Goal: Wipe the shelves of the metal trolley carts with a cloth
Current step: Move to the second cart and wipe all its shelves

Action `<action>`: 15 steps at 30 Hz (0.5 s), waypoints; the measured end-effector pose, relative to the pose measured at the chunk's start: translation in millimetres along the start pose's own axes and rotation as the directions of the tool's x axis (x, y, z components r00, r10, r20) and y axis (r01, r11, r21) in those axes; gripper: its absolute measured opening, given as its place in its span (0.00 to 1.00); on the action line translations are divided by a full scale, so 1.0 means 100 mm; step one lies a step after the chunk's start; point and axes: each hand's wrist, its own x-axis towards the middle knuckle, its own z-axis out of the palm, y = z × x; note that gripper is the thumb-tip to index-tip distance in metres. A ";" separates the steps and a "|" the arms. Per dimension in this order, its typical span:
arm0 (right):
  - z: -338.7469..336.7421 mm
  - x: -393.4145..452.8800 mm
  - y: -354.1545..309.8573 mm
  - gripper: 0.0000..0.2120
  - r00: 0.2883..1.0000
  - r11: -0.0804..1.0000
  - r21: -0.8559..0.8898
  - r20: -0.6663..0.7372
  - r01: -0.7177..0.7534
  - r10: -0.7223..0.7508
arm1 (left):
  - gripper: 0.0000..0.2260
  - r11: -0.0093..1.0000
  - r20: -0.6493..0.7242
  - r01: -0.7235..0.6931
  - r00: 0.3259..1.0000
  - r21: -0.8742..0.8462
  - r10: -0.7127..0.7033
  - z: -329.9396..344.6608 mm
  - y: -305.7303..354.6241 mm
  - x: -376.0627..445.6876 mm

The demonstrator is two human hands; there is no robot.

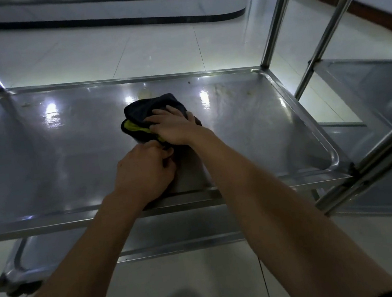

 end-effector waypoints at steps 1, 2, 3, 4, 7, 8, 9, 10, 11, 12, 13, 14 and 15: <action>0.00 -0.03 0.03 0.22 1.000 1.000 0.005 -0.016 -0.001 0.001 | 0.14 1.000 0.012 0.002 1.000 0.000 -0.002 -0.01 0.02 0.00; -0.01 -0.05 0.08 0.22 1.000 1.000 0.005 -0.030 -0.007 0.007 | 0.14 1.000 0.018 -0.003 1.000 0.003 0.003 -0.03 0.03 -0.01; -0.03 -0.08 0.16 0.22 0.999 1.000 0.001 -0.039 -0.019 0.019 | 0.14 1.000 0.022 -0.009 1.000 0.009 0.009 -0.04 0.05 0.00; -0.08 -0.13 0.26 0.23 0.999 0.999 -0.007 -0.040 -0.031 0.031 | 0.14 1.000 0.024 -0.011 1.000 0.014 0.010 -0.05 0.06 0.00; -0.25 -0.33 0.72 0.24 0.988 0.990 -0.043 -0.079 -0.133 0.129 | 0.14 1.000 0.022 0.005 1.000 0.024 -0.005 -0.07 0.08 0.01; -0.32 -0.42 0.91 0.24 0.975 0.980 -0.033 -0.113 -0.195 0.191 | 0.13 1.000 0.020 0.009 1.000 0.021 -0.009 -0.07 0.08 0.01; -0.39 -0.53 1.10 0.24 0.959 0.968 -0.031 -0.150 -0.247 0.240 | 0.13 1.000 0.021 0.011 1.000 0.012 -0.011 -0.07 0.08 0.01; -0.46 -0.65 1.29 0.24 0.942 0.957 -0.036 -0.187 -0.289 0.278 | 0.12 1.000 0.023 0.012 1.000 0.002 -0.012 -0.06 0.07 0.00; -0.53 -0.78 1.46 0.24 0.923 0.943 -0.036 -0.221 -0.330 0.315 | 0.12 1.000 0.022 0.011 1.000 -0.006 -0.010 -0.05 0.07 -0.01; -0.58 -0.91 1.61 0.24 0.899 0.927 -0.022 -0.255 -0.374 0.356 | 0.11 1.000 0.019 0.007 1.000 -0.011 -0.007 -0.04 0.06 -0.01; -0.62 -1.04 1.74 0.23 0.875 0.913 -0.003 -0.287 -0.408 0.390 | 0.11 1.000 0.013 0.004 1.000 -0.013 -0.004 -0.03 0.06 -0.02; -0.64 -1.16 1.83 0.23 0.854 0.903 0.013 -0.318 -0.429 0.411 | 0.11 1.000 0.008 0.001 1.000 -0.016 0.000 -0.02 0.06 -0.02; -0.65 -1.26 1.88 0.22 0.839 0.898 0.024 -0.347 -0.439 0.420 | 0.11 1.000 0.006 -0.005 1.000 -0.018 0.005 -0.02 0.05 -0.02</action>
